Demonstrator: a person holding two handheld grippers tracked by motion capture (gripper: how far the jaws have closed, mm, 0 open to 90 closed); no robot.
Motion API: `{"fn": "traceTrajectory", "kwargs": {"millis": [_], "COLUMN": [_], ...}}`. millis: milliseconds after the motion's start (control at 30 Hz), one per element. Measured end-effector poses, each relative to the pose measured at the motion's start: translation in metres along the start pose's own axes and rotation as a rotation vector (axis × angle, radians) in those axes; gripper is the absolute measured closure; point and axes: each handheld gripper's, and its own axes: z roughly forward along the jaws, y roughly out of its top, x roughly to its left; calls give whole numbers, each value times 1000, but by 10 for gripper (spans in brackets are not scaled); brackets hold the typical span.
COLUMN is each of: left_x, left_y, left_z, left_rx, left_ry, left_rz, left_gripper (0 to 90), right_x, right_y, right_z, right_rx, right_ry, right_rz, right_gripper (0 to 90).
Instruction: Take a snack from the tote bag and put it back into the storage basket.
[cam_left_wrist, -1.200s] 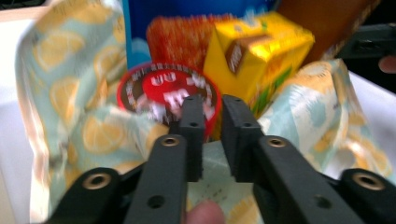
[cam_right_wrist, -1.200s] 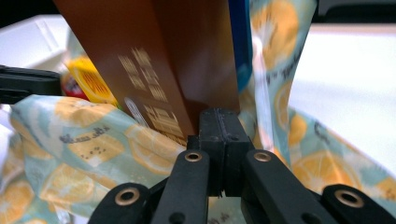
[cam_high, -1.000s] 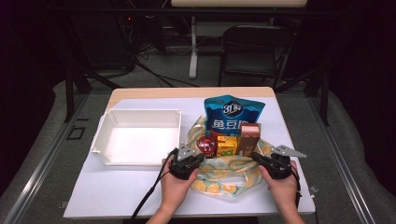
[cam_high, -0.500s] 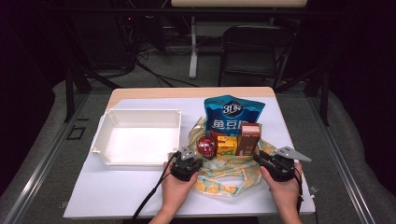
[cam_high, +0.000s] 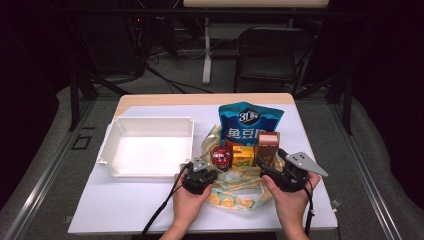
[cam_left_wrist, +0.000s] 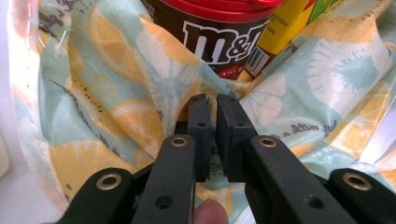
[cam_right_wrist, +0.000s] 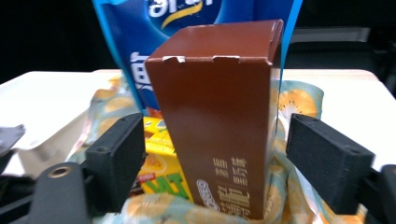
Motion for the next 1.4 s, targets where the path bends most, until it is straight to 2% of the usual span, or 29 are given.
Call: {"fn": "traceTrajectory", "kwargs": {"millis": [200, 333, 467, 533, 733, 867, 933, 1000, 1200, 1400], "left_x": [-1, -1, -1, 0, -1, 0, 1, 2, 5, -2], "left_y": [0, 0, -1, -1, -1, -1, -1, -2, -2, 6], "left_z": [0, -1, -1, -1, -1, -1, -2, -4, -15, -34], "left_rx": [-3, -6, -8, -10, -11, -15, -28, -52, -139, -247], "left_ry": [1, 0, 1, 0, 0, -5, -17, -28, -103, -128], "left_rz": [-1, 2, 4, 4, 5, 0, -7, -9, -16, 34], "left_gripper": [835, 833, 831, 829, 826, 814, 799, 768, 620, 479], "right_x": [7, 7, 6, 7, -5, -7, -8, -9, -14, -11], "right_y": [-4, -9, -13, -12, -7, 1, 6, 12, 27, 33], "right_z": [20, 35, 42, 39, 34, 27, 22, 17, -2, -14], "right_rx": [10, 27, 12, -7, 4, 7, -9, -21, -67, -74], "right_ry": [-89, -141, -149, -175, -133, -97, -77, -58, -6, 18], "right_rz": [31, 32, 12, -12, -1, -21, -31, -34, -23, -27], "right_gripper": [185, 190, 304, 360, 374, 375, 376, 376, 377, 377]}}
